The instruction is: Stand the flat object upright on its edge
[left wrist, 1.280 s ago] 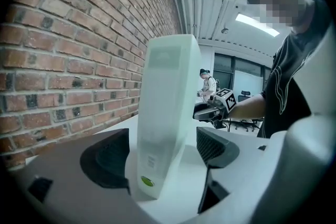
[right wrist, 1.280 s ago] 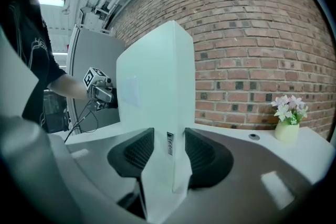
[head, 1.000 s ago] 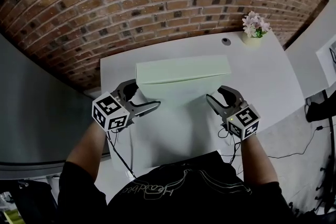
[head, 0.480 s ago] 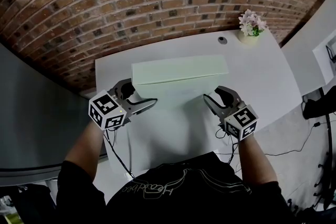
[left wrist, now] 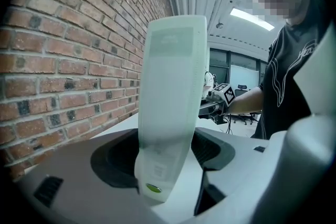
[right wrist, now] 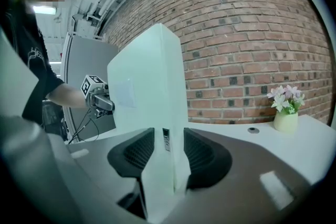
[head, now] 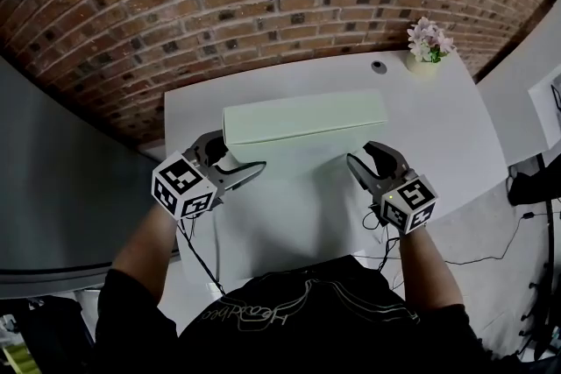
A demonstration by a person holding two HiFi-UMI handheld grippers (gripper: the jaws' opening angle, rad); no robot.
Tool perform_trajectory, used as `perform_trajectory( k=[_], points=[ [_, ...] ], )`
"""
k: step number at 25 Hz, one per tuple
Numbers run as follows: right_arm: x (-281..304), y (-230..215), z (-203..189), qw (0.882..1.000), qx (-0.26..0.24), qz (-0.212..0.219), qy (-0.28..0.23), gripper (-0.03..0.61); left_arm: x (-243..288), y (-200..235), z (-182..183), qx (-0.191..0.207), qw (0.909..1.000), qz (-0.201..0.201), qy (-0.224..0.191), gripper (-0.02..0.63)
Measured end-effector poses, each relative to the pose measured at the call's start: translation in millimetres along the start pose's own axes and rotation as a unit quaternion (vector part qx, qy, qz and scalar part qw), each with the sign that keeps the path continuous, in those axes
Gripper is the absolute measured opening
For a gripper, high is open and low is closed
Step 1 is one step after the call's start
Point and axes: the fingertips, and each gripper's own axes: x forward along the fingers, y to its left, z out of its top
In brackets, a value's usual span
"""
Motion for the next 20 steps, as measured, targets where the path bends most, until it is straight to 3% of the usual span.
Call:
perform_trajectory(
  k=[12,20],
  points=[
    [-15,-13,-18,0.998,0.055,0.026,0.02,0.179,-12,-18,-6,-0.022,0.9978,0.062,-0.003,0.307],
    [-26,-15,-26,0.996,0.059,0.055,0.028,0.179,-27,-38,-7,-0.043,0.9897,0.135,-0.023,0.301]
  ],
)
